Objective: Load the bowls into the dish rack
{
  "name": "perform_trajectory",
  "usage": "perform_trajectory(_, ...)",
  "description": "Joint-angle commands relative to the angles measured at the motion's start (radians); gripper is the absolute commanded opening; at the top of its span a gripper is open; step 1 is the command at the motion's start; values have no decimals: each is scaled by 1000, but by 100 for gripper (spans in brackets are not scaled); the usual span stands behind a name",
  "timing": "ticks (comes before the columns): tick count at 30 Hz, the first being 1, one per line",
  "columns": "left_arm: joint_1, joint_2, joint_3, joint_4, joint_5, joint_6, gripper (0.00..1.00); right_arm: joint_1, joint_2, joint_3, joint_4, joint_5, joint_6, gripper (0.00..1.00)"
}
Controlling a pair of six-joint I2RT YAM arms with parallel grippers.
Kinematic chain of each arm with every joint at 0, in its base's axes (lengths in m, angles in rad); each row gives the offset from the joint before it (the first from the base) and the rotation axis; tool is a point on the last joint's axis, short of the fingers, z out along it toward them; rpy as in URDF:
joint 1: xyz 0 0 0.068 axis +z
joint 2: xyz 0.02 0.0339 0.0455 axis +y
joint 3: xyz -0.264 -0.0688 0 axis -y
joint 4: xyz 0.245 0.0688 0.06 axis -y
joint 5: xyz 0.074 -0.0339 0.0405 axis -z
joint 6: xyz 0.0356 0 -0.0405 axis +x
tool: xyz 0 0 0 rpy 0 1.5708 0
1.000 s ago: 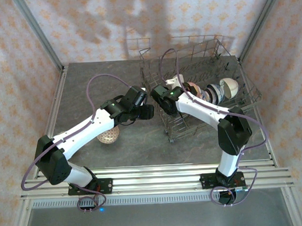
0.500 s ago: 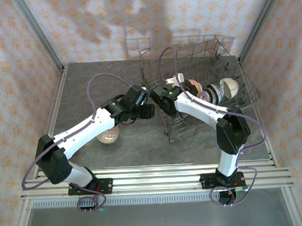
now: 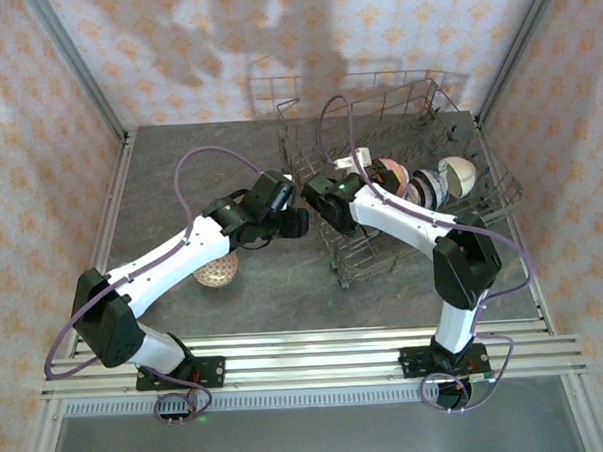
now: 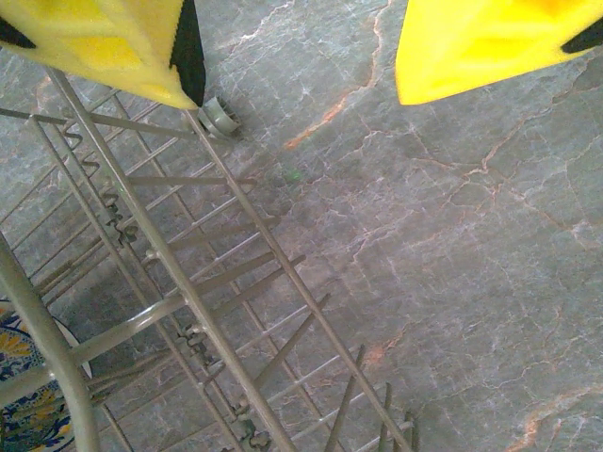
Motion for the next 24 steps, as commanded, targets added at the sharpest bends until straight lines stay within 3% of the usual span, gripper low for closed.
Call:
perform_trajectory(1,-4,-11,-1,11,-1,0,57,11,100,-101,-112,88,72,0)
perform_trajectory(9,-5,-5,13,1,12,0,57,34,97,-92,-64,25,50,1)
perform_trajectory(17,-3,-34,79,-41,-3,44,57,-3,-45,-67,100,-108,-136,0)
perform_trajectory(24,-4,-7,238,-65,24,170,58,-77,-179,-36,240,-248,-300,0)
